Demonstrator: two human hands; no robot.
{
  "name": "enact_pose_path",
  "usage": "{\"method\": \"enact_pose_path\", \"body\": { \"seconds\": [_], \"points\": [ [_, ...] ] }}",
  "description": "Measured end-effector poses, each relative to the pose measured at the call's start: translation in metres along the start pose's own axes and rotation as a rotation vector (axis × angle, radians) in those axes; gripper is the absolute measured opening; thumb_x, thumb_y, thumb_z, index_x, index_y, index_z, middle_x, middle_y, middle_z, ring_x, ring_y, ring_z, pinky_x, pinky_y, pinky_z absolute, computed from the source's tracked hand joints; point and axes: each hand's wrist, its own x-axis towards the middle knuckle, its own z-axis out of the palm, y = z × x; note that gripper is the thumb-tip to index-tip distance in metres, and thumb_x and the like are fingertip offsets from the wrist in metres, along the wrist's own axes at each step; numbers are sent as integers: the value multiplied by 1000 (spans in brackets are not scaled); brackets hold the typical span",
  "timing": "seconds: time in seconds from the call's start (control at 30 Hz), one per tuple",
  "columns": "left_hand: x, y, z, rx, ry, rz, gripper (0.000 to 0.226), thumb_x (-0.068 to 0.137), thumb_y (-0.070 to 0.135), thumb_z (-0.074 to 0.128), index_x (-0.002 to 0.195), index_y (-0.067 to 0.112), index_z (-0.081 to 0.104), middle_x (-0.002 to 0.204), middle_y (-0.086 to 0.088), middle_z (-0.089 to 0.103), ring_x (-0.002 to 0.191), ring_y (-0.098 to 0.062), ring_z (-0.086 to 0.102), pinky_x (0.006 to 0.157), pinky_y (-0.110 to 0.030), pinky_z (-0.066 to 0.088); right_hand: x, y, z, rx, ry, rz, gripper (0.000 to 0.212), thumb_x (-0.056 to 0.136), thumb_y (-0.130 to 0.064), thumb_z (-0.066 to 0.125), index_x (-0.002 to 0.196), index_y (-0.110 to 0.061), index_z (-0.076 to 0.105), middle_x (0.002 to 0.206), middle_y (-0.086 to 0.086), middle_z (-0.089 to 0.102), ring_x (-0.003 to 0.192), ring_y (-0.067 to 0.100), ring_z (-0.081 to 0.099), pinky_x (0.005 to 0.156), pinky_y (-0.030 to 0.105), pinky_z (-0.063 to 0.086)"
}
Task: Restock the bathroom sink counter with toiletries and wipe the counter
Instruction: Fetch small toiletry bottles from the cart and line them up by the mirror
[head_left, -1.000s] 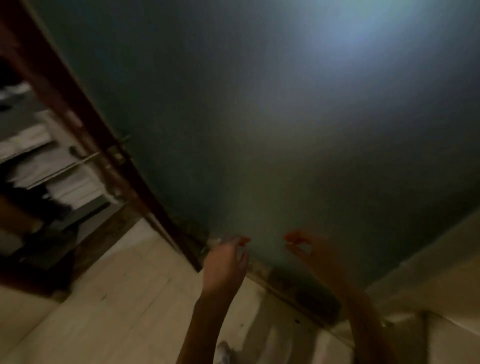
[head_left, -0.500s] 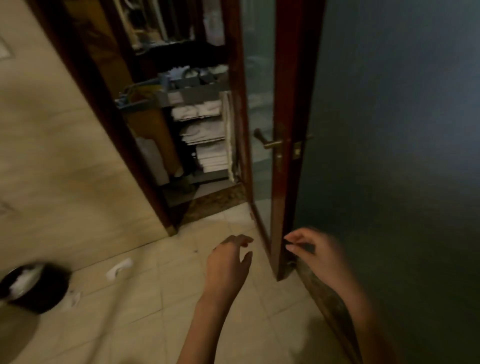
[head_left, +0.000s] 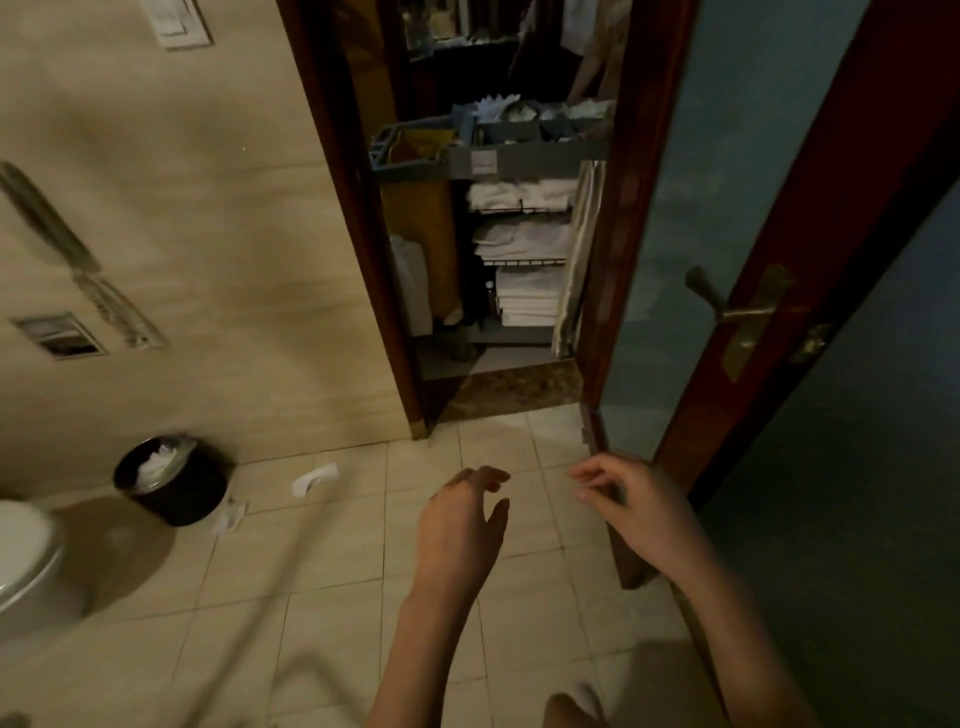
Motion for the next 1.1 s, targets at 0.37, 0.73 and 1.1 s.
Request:
{"method": "enact_pose_path", "body": {
  "seconds": [0.37,0.73,1.1],
  "points": [
    [102,-11,10,-3,14,27,30,92,27,60,122,30,59,115,11,64,102,-6,59,80,-18,43,111,17,-1,-5,-40,-8,17,86,-27,67,103,-29,66,99,-18,65,92,-4,60,85,33,53],
    [272,8,22,21,10,59,29,90,28,61,118,18,63,110,-2,69,99,-21,65,83,-39,54,267,39,-46,-4,29,-24,16,84,-23,71,99,-26,69,91,-13,68,86,-1,62,76,22,49],
    [373,-1,29,52,-31,7,26,90,29,59,114,20,65,106,0,69,92,-19,65,77,-36,55,374,62,-39,53,-55,-22,17,84,-24,71,101,-26,69,93,-12,70,88,-2,63,78,18,50]
  ]
}}
